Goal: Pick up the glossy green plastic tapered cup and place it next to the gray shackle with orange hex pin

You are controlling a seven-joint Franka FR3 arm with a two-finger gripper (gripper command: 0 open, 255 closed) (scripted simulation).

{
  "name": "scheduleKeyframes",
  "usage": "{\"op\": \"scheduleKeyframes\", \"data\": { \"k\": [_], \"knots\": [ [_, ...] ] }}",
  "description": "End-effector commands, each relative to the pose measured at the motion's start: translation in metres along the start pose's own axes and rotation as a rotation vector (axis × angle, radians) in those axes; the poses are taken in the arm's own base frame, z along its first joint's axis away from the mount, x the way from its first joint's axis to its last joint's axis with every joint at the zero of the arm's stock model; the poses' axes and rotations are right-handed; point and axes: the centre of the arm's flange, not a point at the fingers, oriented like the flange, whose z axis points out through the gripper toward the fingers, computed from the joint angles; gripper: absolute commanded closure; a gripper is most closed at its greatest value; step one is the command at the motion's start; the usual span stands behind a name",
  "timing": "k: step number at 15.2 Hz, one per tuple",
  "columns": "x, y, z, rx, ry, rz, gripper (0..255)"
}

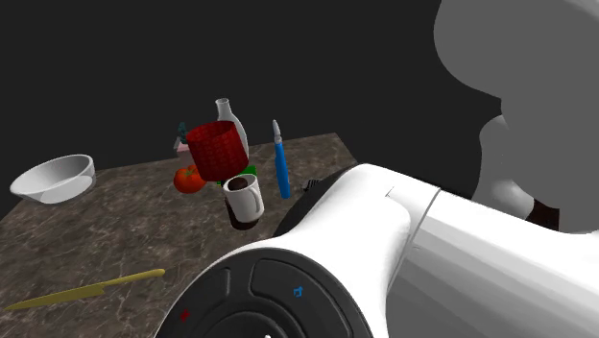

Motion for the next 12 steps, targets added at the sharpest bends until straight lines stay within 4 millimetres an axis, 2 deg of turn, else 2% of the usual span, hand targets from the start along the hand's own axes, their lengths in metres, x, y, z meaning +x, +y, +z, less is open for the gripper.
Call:
{"op": "scheduleKeyframes", "data": {
  "k": [1,5,12],
  "knots": [
    [0.000,0.000,0.000,0.000,0.000,0.000,0],
    [0.000,0.000,-0.050,0.000,0.000,0.000,0],
    [0.000,0.000,-0.050,0.000,0.000,0.000,0]
  ]
}}
